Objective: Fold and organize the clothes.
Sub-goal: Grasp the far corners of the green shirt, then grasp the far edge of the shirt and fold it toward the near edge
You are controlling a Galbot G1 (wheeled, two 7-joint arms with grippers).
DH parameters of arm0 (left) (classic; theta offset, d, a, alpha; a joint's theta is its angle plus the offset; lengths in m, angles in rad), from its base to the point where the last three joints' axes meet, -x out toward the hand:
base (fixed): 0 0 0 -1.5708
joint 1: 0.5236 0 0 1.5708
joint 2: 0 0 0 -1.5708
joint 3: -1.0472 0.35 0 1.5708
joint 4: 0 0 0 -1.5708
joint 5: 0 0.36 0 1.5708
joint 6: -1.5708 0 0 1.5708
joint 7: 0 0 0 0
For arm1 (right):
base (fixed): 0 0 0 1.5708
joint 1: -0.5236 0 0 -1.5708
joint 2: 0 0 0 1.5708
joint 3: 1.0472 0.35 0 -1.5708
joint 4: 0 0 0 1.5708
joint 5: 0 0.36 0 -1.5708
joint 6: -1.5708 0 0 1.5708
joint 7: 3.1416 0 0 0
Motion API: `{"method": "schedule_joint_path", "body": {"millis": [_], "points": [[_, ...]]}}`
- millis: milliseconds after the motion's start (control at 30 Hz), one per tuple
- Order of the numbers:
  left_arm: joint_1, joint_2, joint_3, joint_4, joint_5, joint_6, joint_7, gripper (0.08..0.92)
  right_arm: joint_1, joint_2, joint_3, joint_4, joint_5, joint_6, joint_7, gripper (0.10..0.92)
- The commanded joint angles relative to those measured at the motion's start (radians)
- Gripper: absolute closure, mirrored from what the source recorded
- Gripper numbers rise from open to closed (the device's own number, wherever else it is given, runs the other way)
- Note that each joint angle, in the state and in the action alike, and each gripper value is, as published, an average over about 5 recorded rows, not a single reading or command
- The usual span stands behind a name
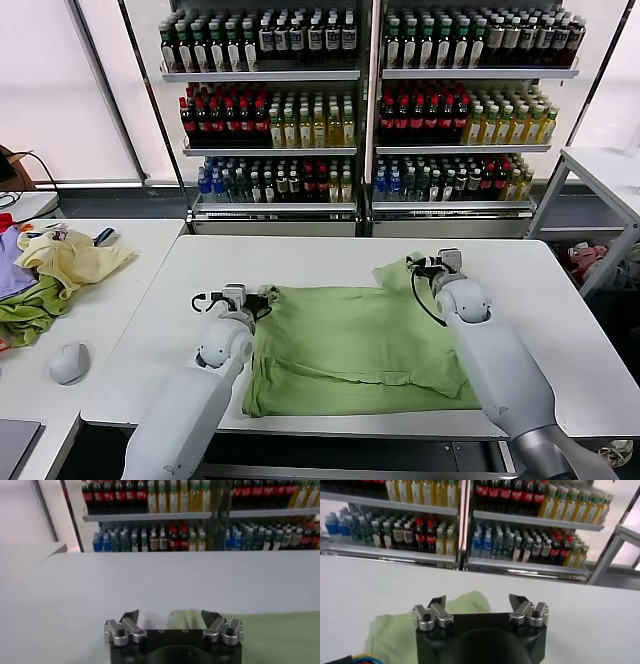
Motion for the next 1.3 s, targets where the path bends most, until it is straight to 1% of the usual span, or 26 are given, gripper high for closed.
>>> {"method": "schedule_joint_path", "body": {"millis": [33, 100, 200, 533, 767, 867, 967, 1033, 1167, 1300], "points": [[-0.052, -0.014, 0.012, 0.095, 0.018, 0.006, -0.001, 0.177, 0.069, 0.033, -0.025, -0.142, -0.007, -0.005, -0.001, 0.208], [-0.048, -0.015, 0.013, 0.092, 0.017, 0.009, 0.001, 0.178, 0.065, 0.034, -0.024, -0.142, -0.004, -0.006, -0.004, 0.229], [-0.039, -0.014, 0.014, 0.081, 0.01, 0.016, 0.006, 0.216, 0.059, 0.035, -0.022, -0.143, 0.01, -0.013, -0.009, 0.301], [0.006, 0.001, 0.022, 0.023, -0.025, 0.022, 0.033, 0.501, 0.033, 0.029, -0.003, -0.12, 0.087, -0.05, -0.017, 0.594], [0.033, 0.013, 0.021, -0.004, -0.044, 0.003, 0.06, 0.701, 0.012, 0.022, 0.013, -0.104, 0.133, -0.059, -0.025, 0.793], [0.047, 0.018, 0.017, -0.024, -0.059, -0.018, 0.069, 0.788, -0.006, 0.014, 0.016, -0.069, 0.144, -0.052, -0.032, 0.873], [0.063, 0.029, 0.009, -0.052, -0.077, -0.045, 0.076, 0.858, -0.033, -0.001, 0.02, -0.006, 0.149, -0.03, -0.04, 0.907], [0.076, 0.038, 0.002, -0.073, -0.092, -0.064, 0.079, 0.879, -0.05, -0.012, 0.025, 0.039, 0.152, -0.014, -0.041, 0.908], [0.109, 0.059, -0.017, -0.134, -0.129, -0.102, 0.08, 0.884, -0.09, -0.041, 0.045, 0.141, 0.171, 0.012, -0.038, 0.908], [0.153, 0.08, -0.041, -0.227, -0.161, -0.124, 0.081, 0.883, -0.147, -0.072, 0.071, 0.262, 0.188, 0.024, -0.033, 0.908]]}}
